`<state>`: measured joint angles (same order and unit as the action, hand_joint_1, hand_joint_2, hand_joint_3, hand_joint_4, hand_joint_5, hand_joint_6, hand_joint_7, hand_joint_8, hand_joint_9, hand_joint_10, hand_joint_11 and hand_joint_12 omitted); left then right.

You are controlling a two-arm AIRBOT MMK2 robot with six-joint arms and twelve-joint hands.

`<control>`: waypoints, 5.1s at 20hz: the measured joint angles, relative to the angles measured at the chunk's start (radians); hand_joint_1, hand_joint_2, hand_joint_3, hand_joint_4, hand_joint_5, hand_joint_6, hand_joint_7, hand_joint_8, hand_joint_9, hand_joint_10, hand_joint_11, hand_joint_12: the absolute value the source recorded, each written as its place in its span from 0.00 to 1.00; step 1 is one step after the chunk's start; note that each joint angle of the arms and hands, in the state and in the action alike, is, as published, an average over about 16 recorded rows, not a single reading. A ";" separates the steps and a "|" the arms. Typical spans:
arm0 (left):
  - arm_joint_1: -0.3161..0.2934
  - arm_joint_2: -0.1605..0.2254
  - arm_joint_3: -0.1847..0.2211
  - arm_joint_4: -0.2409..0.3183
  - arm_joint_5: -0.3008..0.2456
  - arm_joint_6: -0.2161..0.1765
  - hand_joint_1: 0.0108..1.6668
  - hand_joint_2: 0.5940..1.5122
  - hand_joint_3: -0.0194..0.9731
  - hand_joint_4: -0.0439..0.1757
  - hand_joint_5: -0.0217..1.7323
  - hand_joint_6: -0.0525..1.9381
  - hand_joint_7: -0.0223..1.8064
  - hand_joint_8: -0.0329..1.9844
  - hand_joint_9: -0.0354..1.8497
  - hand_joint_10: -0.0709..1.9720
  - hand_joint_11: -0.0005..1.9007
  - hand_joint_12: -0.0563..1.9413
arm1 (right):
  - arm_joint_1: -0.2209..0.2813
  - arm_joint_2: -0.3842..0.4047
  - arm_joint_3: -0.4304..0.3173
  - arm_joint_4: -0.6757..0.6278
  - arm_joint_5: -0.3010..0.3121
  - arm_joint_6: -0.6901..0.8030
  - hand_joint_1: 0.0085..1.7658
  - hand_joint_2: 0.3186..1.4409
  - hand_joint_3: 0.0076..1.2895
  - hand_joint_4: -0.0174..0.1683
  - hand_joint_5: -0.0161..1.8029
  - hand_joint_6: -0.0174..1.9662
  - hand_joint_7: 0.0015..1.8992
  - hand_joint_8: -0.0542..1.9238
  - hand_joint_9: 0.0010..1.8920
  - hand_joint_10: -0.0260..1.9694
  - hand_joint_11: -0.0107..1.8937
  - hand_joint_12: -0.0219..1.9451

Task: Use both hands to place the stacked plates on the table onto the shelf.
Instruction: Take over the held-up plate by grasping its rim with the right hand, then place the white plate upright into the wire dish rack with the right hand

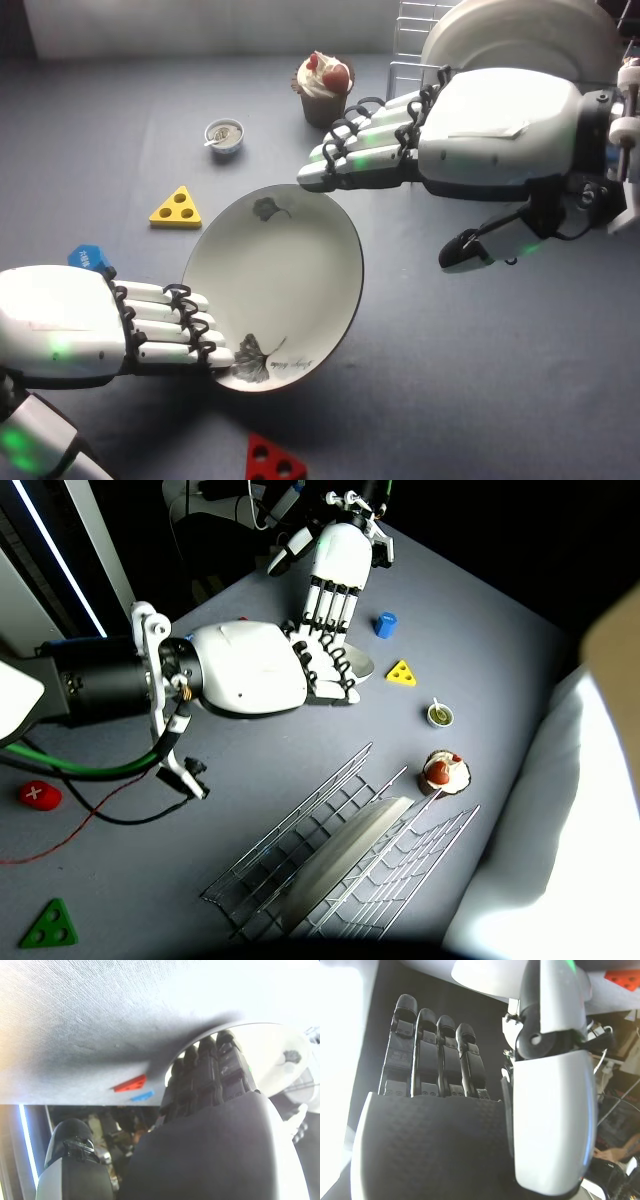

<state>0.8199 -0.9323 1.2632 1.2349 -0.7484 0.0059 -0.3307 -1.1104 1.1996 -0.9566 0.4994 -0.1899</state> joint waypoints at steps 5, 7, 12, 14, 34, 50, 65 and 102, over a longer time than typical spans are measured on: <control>0.001 0.000 0.001 -0.001 0.000 0.000 0.06 0.42 0.02 0.16 0.05 0.01 0.06 0.01 0.07 0.03 0.04 0.02 | -0.021 -0.013 -0.029 0.004 0.006 -0.091 0.74 0.50 0.01 0.10 0.14 0.01 0.11 0.03 0.12 0.02 0.17 0.02; 0.001 0.000 0.001 -0.001 0.000 0.000 0.06 0.41 0.03 0.16 0.05 0.01 0.06 0.01 0.07 0.03 0.04 0.02 | -0.032 -0.021 -0.037 0.010 0.007 -0.134 0.74 0.51 0.01 0.11 0.14 0.01 0.11 0.03 0.12 0.02 0.17 0.02; 0.001 0.000 0.001 -0.002 0.000 0.000 0.05 0.41 0.02 0.16 0.05 0.01 0.06 0.01 0.07 0.03 0.04 0.02 | -0.058 -0.049 -0.048 0.025 0.000 -0.228 0.74 0.52 0.01 0.11 0.15 0.01 0.12 0.03 0.12 0.02 0.17 0.02; 0.002 0.000 0.002 -0.003 0.000 0.000 0.05 0.41 0.02 0.16 0.05 0.01 0.06 0.01 0.07 0.03 0.04 0.02 | -0.068 -0.066 -0.046 0.030 -0.005 -0.253 0.74 0.52 0.01 0.12 0.15 0.01 0.12 0.03 0.12 0.02 0.17 0.02; 0.002 -0.001 0.004 -0.014 -0.001 -0.001 0.06 0.41 0.02 0.16 0.05 0.01 0.06 0.01 0.08 0.03 0.05 0.02 | -0.103 -0.266 0.079 0.173 -0.053 -0.374 0.79 0.58 0.01 0.10 0.32 0.11 0.29 0.07 0.28 0.06 0.28 0.10; -0.061 0.042 0.009 -0.173 -0.021 -0.004 0.06 0.41 0.02 0.19 0.08 0.03 0.09 0.02 0.11 0.04 0.08 0.03 | -0.112 -0.295 0.046 0.269 -0.029 -0.439 0.80 0.51 0.00 0.04 0.44 0.42 0.47 0.29 0.49 0.29 0.49 0.68; -0.139 0.128 0.010 -0.197 0.009 -0.004 0.06 0.42 0.02 0.19 0.08 0.03 0.10 0.02 0.10 0.04 0.08 0.04 | -0.011 -0.136 -0.082 0.348 -0.067 -0.391 0.82 0.54 0.00 0.08 0.50 0.47 0.52 0.34 0.56 0.35 0.52 0.70; -0.199 0.240 -0.093 -0.020 -0.056 -0.004 0.05 0.41 0.02 0.20 0.10 0.03 0.11 0.02 0.11 0.04 0.08 0.03 | 0.373 0.099 0.003 0.988 -0.472 -0.156 0.83 0.57 0.00 0.06 0.49 0.54 0.53 0.38 0.59 0.39 0.55 0.54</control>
<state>0.6209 -0.6918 1.1702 1.2152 -0.8042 0.0016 0.0422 -1.0112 1.2029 0.0319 0.0271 -0.3456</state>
